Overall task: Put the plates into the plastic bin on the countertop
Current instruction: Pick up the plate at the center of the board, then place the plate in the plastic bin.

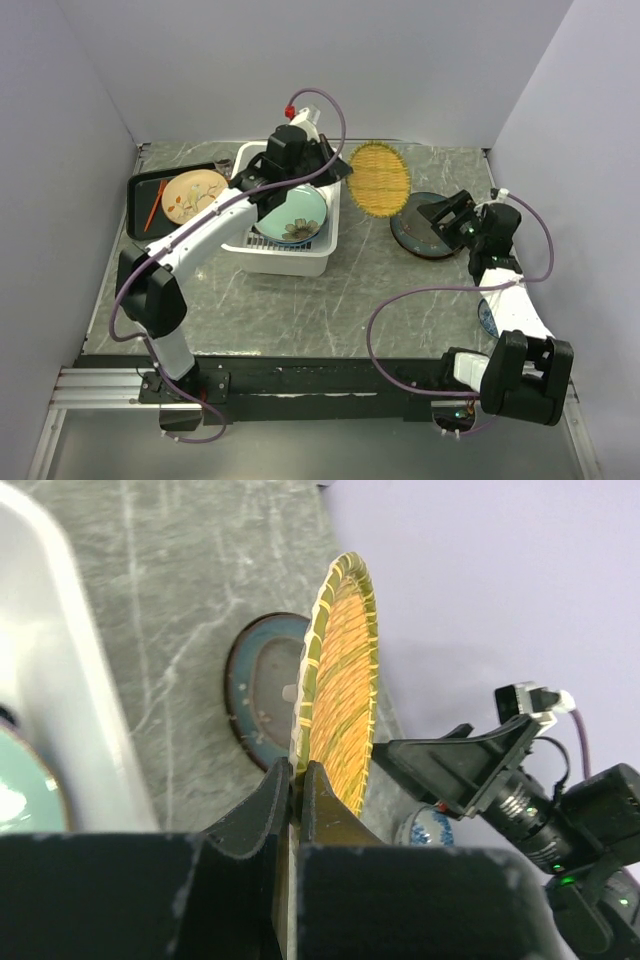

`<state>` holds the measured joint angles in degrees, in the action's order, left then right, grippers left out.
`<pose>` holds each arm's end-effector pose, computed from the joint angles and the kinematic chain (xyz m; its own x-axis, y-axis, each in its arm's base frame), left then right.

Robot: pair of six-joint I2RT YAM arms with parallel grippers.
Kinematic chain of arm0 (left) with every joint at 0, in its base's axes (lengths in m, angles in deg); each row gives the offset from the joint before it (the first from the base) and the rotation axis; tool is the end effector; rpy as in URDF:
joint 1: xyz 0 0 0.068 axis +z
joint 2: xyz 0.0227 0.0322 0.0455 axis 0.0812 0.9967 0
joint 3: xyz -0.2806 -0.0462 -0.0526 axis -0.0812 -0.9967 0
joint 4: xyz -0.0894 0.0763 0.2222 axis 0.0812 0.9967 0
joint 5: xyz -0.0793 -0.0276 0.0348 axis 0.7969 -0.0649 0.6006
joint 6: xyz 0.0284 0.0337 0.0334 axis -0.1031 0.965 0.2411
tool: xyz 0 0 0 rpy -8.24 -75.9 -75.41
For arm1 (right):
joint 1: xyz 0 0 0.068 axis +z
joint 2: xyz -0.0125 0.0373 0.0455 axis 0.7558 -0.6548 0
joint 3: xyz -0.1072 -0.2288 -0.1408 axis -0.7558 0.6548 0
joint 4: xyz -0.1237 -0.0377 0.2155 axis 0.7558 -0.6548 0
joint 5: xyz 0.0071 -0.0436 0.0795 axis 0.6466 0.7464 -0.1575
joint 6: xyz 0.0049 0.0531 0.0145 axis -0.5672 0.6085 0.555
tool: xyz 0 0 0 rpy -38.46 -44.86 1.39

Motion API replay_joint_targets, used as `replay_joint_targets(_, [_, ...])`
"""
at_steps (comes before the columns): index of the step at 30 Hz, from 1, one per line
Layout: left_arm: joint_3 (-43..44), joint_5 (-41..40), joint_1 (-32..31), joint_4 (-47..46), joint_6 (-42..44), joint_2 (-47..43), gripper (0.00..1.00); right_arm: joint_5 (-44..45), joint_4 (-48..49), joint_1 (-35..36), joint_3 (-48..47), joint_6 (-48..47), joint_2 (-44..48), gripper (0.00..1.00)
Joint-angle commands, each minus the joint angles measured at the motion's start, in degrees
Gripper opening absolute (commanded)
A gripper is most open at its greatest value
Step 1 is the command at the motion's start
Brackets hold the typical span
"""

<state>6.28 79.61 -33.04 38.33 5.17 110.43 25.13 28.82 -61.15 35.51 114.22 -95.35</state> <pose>0.3239 -0.2563 0.3986 -0.6435 -0.3821 -0.6632 0.3513 0.6224 -0.6995 0.2351 -0.0307 0.2722 -0.4508 0.7216 -0.5254 0.0495 0.6079 0.7925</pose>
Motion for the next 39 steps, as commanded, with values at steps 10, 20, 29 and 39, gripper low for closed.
replay_joint_targets(10, [-6.9,0.0,7.1,-3.6,0.5,-10.0,0.01,2.6,0.9,4.3,-4.8,-0.9,-2.7,0.85])
replay_joint_targets(20, [-13.0,0.8,13.0,-4.8,-0.5,-14.7,0.01,2.8,1.0,5.3,-5.3,-1.1,-4.0,0.85])
replay_joint_targets(29, [-18.8,1.0,16.9,-6.4,-2.3,-19.3,0.01,2.9,1.7,5.9,-5.3,-0.8,-4.9,0.85])
replay_joint_targets(39, [-23.2,0.5,18.4,-6.3,-2.8,-21.4,0.01,2.9,2.3,6.3,-5.5,-0.6,-5.5,0.85])
